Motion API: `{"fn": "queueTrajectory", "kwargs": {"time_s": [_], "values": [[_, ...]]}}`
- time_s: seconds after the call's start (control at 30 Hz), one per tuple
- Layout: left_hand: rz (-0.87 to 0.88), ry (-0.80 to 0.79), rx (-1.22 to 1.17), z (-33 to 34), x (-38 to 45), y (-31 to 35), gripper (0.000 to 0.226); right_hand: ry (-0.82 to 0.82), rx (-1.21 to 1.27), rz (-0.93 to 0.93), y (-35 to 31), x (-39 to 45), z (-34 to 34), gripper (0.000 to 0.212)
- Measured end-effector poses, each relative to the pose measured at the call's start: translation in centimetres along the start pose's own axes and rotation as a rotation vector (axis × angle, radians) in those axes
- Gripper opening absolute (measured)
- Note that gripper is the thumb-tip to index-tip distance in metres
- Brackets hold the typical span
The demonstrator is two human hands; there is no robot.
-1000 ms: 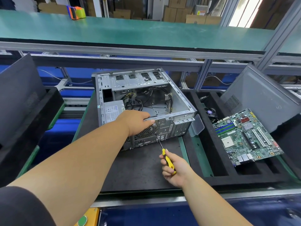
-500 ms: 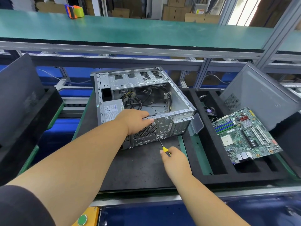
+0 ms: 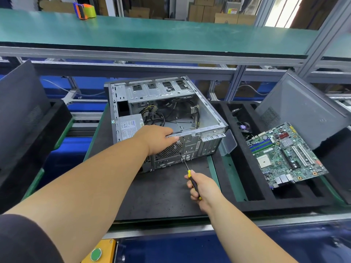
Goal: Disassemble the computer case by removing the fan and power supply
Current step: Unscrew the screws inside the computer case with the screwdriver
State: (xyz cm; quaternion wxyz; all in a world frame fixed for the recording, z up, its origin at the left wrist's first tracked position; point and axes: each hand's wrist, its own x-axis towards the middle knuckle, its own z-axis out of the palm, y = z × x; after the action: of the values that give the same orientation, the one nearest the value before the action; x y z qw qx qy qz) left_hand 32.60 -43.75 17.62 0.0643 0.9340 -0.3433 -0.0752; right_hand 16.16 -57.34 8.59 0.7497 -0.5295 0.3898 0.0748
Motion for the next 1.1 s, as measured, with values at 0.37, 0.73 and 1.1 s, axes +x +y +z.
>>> {"fn": "queueTrajectory", "kwargs": {"time_s": [0.37, 0.73, 1.1], "values": [[-0.001, -0.078, -0.028, -0.5, 0.4, -0.1, 0.038, 0.115, -0.184, -0.040, -1.1, -1.3, 0.7, 0.035], [0.033, -0.043, 0.009, 0.0, 0.5, -0.3, 0.039, 0.067, -0.288, -0.032, -1.3, -0.8, 0.7, 0.022], [0.057, -0.027, -0.006, 0.1, 0.7, -0.5, 0.041, 0.092, -0.152, -0.022, -1.0, -0.3, 0.4, 0.026]]}}
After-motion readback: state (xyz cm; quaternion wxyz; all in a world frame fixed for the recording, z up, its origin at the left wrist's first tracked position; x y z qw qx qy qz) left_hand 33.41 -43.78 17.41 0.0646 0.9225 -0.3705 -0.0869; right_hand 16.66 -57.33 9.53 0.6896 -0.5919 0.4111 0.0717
